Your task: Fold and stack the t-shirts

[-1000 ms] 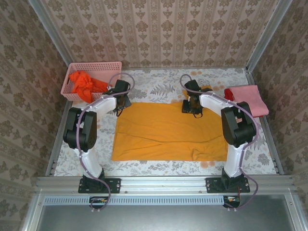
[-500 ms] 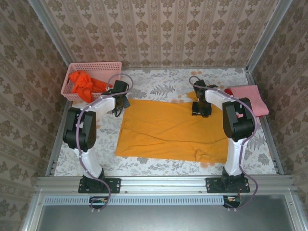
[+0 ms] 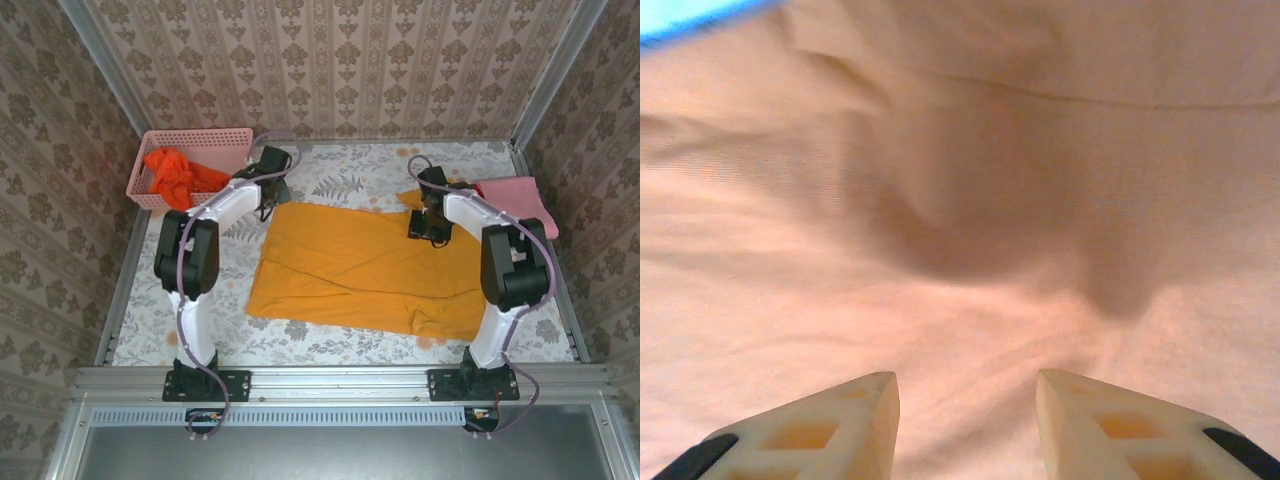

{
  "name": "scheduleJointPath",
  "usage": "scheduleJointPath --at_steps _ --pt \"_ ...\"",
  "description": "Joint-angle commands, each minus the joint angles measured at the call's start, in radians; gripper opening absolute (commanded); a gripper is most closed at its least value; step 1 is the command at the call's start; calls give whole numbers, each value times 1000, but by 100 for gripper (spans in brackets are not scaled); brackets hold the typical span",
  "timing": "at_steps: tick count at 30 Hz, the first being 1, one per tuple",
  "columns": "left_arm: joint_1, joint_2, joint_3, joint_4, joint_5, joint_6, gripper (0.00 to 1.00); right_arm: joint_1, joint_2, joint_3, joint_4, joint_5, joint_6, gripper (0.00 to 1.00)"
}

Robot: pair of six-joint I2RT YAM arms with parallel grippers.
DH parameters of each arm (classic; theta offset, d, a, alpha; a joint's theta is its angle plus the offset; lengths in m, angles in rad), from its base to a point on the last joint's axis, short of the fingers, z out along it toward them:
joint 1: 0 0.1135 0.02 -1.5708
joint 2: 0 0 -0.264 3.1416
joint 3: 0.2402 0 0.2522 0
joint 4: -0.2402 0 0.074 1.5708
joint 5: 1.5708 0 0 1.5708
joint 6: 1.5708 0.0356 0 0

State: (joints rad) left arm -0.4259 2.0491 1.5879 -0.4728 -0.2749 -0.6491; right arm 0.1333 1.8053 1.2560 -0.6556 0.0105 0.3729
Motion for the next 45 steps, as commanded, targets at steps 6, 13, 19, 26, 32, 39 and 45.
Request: scheduleJointPath --at_steps 6,13,19,26,32,39,45 --pt "-1 223 311 -243 -17 6 51 -1 -144 -38 62 -46 4 42" --pt "9 310 401 -294 -19 6 45 -3 -147 -62 63 -28 -1 42" --pt "21 343 410 -289 19 -4 40 -3 -139 -73 69 -21 3 42" --pt "31 370 409 -275 48 -7 32 -3 -149 -73 68 -24 0 41" --pt "31 370 398 -273 72 -10 5 -10 -171 -70 63 -3 3 41" --pt "31 316 313 -214 74 -16 0 -106 -150 -5 38 73 32 38" --pt "36 277 252 -172 66 -19 0 -253 -6 119 -7 44 36 37"
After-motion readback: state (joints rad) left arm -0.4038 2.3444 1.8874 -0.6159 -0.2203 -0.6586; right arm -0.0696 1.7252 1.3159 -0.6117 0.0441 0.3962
